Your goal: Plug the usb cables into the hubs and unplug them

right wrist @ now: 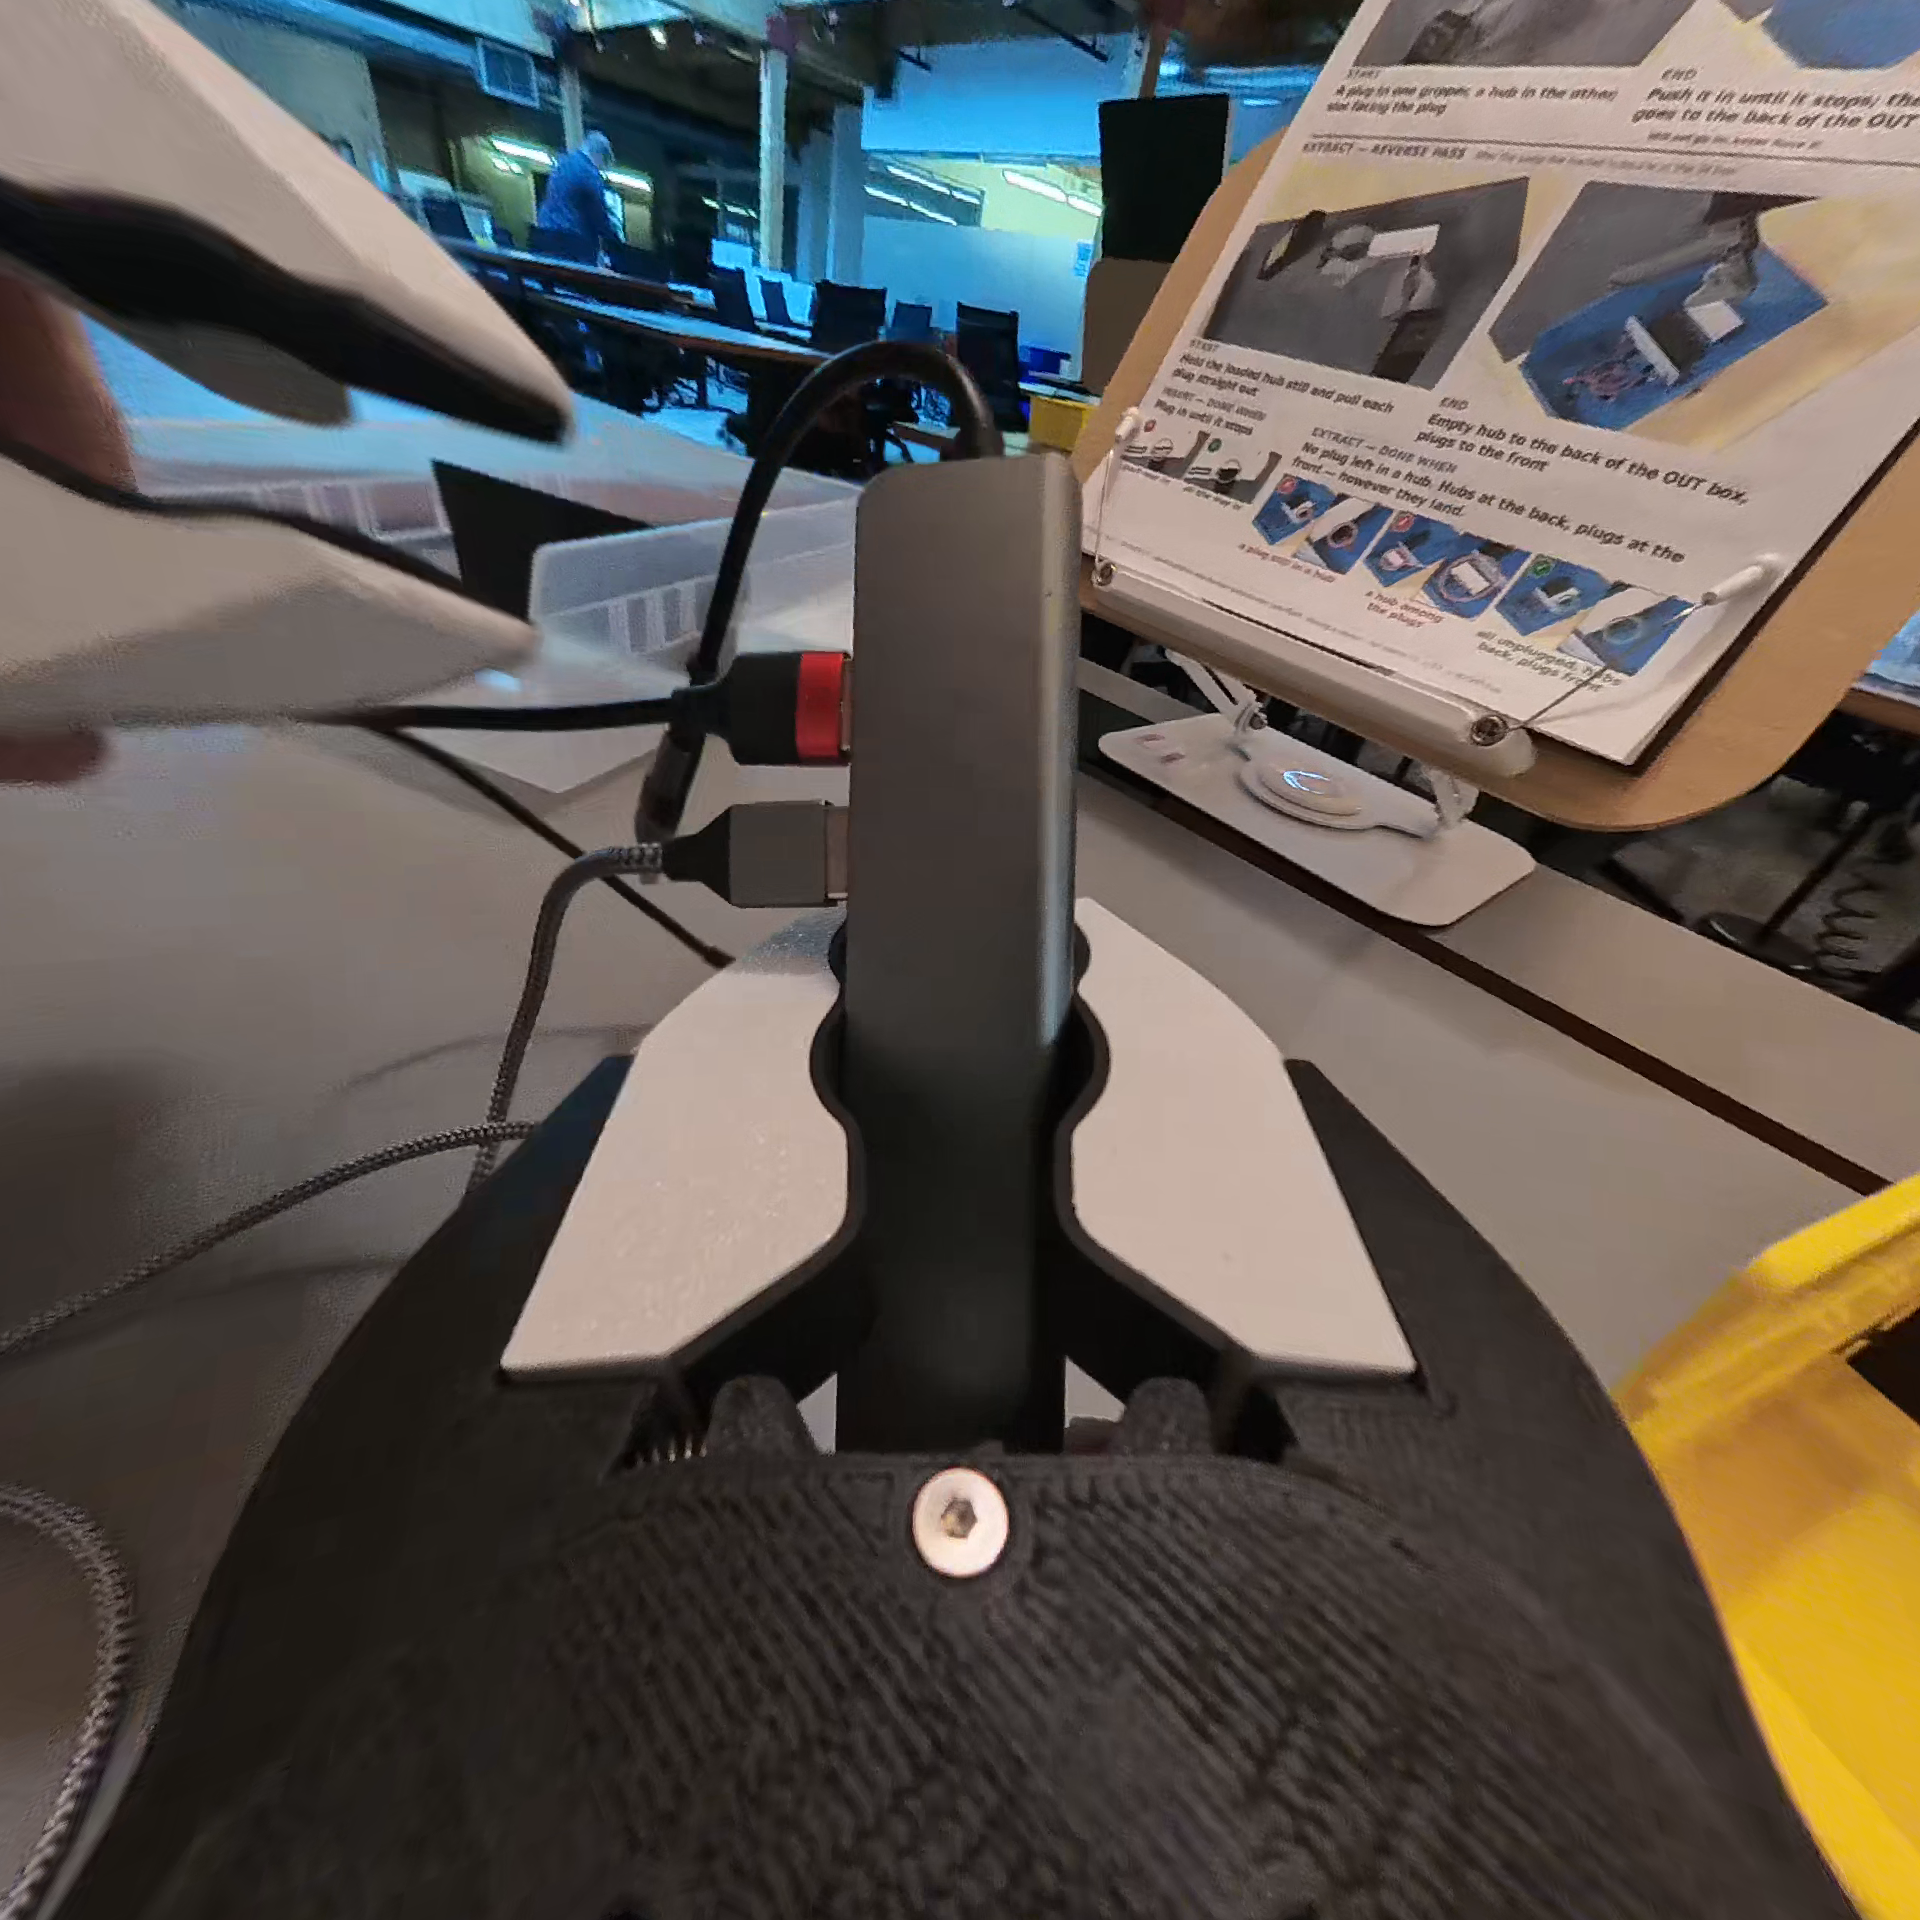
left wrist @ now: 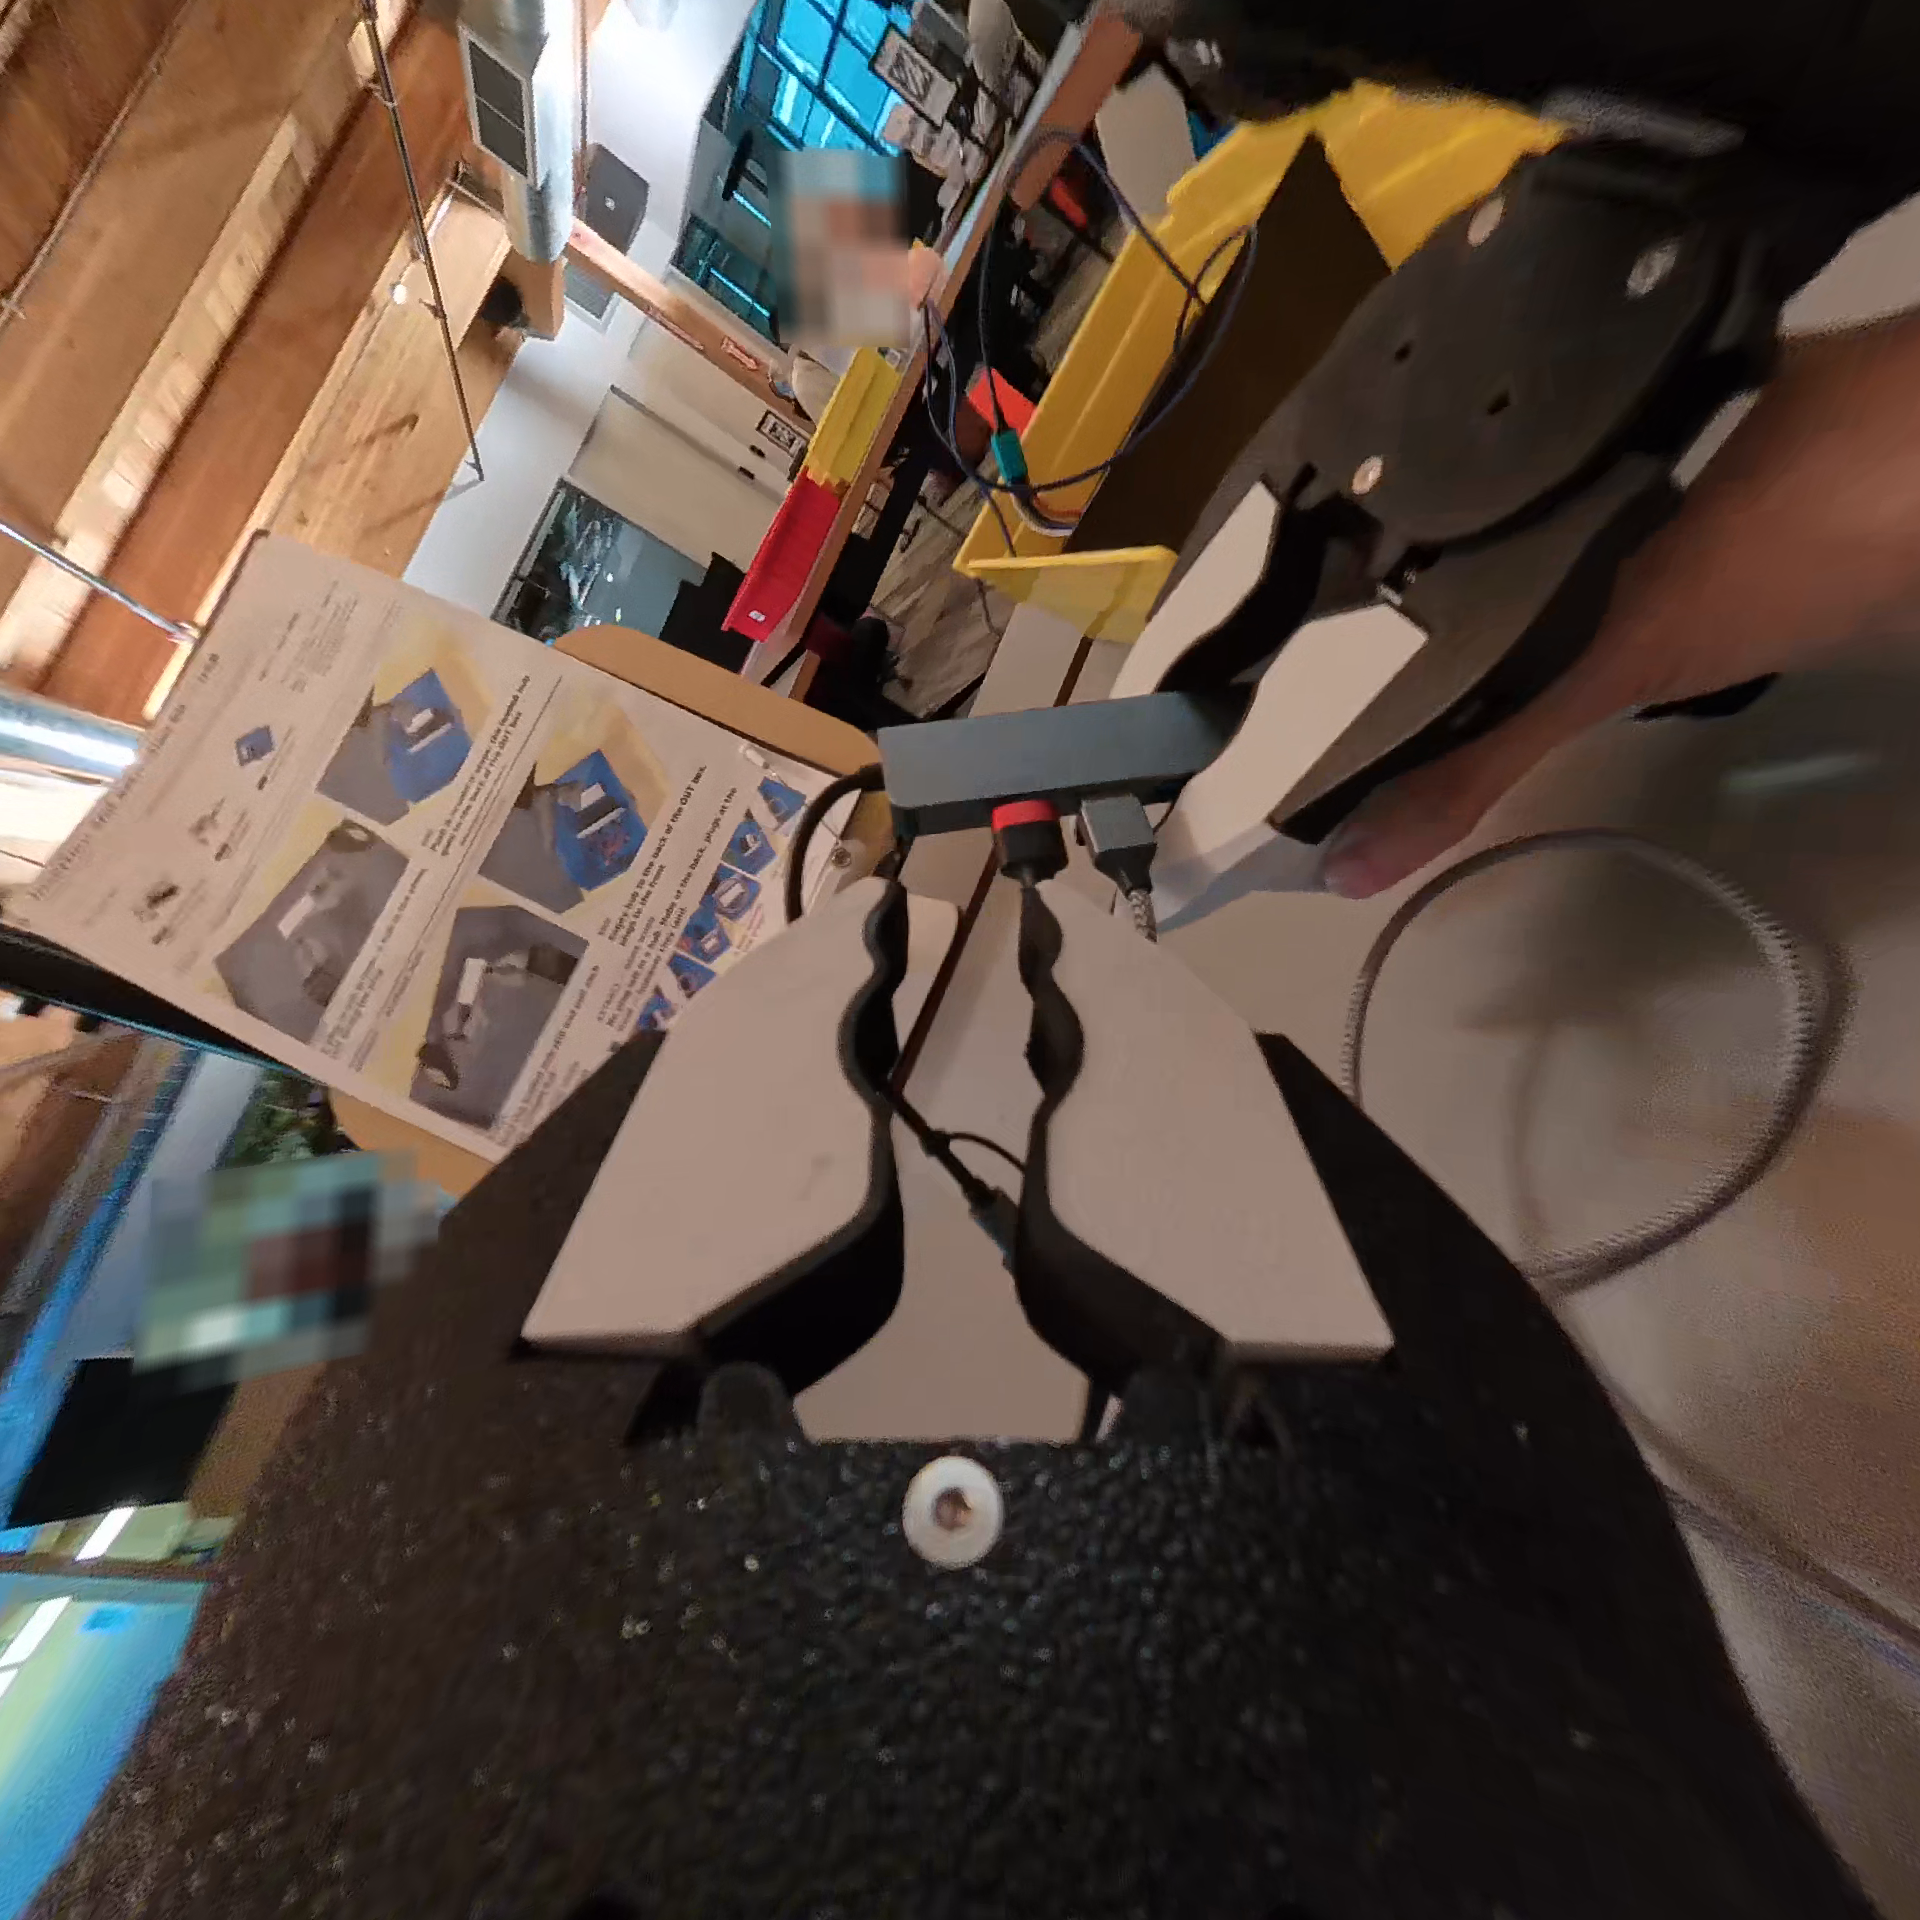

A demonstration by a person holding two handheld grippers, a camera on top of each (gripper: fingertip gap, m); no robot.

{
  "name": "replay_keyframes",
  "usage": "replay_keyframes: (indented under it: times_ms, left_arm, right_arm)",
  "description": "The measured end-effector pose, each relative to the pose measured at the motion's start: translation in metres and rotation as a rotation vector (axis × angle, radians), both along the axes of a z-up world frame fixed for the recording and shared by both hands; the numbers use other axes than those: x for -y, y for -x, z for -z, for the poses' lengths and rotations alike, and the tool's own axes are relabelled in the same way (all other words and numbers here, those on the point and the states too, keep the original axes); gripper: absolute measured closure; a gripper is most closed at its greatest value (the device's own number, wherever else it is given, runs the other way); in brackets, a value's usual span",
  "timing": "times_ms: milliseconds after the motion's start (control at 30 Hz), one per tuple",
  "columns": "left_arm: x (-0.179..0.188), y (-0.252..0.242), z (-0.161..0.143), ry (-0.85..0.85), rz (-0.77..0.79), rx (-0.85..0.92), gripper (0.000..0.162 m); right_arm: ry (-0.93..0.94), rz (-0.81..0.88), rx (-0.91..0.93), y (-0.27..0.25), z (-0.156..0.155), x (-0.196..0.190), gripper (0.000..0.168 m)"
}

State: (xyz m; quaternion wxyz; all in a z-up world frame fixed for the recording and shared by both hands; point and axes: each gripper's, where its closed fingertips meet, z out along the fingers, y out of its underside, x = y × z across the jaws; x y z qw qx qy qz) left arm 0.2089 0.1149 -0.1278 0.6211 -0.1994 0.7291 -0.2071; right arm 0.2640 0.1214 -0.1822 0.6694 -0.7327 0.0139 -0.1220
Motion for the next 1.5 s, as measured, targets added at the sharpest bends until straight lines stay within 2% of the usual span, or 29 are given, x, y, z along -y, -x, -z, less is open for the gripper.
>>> replay_keyframes:
  times_ms: [200,400,633,767,933,1500]
  left_arm:
    - [-0.016,0.034,0.003,0.256,0.002,-0.065,0.140]
    - [-0.020,0.058,0.044,0.390,-0.030,-0.183,0.142]
    - [0.003,0.034,0.066,0.266,-0.102,-0.186,0.154]
    - [0.012,0.006,0.062,0.176,-0.154,-0.116,0.153]
    - [0.007,-0.018,0.051,0.102,-0.222,-0.018,0.152]
    - [0.006,-0.026,0.047,0.040,-0.173,0.039,0.157]
  right_arm:
    - [0.036,0.015,0.026,-0.003,0.006,0.000,0.134]
    - [0.079,0.026,0.033,-0.002,0.016,-0.003,0.134]
    - [0.084,0.046,0.022,-0.005,0.017,-0.003,0.134]
    - [0.081,0.044,0.004,-0.005,0.017,-0.003,0.134]
    - [0.065,0.024,-0.035,-0.004,0.015,-0.002,0.134]
    - [0.056,-0.031,-0.130,-0.001,0.016,-0.004,0.134]
